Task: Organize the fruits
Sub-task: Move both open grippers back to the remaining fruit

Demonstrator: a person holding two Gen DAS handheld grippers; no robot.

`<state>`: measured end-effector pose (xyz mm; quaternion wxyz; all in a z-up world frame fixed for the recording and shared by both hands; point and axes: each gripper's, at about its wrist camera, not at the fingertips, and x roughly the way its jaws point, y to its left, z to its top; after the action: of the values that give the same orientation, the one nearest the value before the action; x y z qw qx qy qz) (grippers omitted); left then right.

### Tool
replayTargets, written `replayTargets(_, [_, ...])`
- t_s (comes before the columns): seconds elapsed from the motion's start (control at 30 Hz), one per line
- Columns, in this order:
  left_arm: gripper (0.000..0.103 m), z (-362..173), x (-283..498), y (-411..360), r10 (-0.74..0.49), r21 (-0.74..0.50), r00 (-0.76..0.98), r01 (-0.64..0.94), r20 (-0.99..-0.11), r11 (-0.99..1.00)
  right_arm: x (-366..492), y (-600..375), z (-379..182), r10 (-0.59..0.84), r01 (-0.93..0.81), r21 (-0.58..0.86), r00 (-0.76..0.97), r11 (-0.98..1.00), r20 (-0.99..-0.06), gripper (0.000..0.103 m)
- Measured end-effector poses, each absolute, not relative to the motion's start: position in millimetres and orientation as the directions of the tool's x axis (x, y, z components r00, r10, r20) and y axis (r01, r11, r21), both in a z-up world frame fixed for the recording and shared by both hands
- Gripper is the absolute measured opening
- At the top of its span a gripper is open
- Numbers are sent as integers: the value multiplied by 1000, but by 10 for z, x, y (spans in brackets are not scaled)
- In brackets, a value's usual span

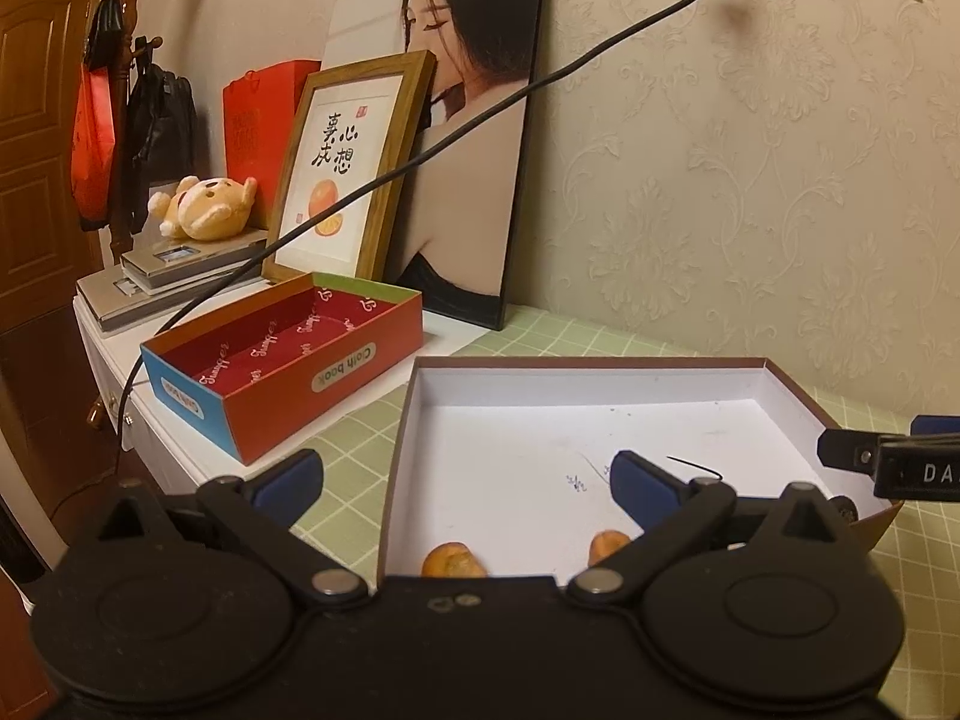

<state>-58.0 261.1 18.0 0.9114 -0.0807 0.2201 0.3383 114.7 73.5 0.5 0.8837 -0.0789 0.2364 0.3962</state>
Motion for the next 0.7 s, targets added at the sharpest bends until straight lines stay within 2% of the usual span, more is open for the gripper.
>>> replayTargets(0.3, [97, 228, -507, 2463, 572, 47, 690, -620, -444, 784, 1091, 558, 75, 632, -711, 13, 617, 703, -469, 103])
replayTargets(0.5, [97, 248, -368, 2216, 536, 61, 729, -568, -425, 821, 1078, 209, 205, 586, -644, -20, 708, 765, -394, 103])
replayTargets(0.7, [97, 287, -133, 1896, 417, 5, 792, -463, -446, 886, 1217, -307, 235, 505, -557, -12, 760, 830, -409, 103])
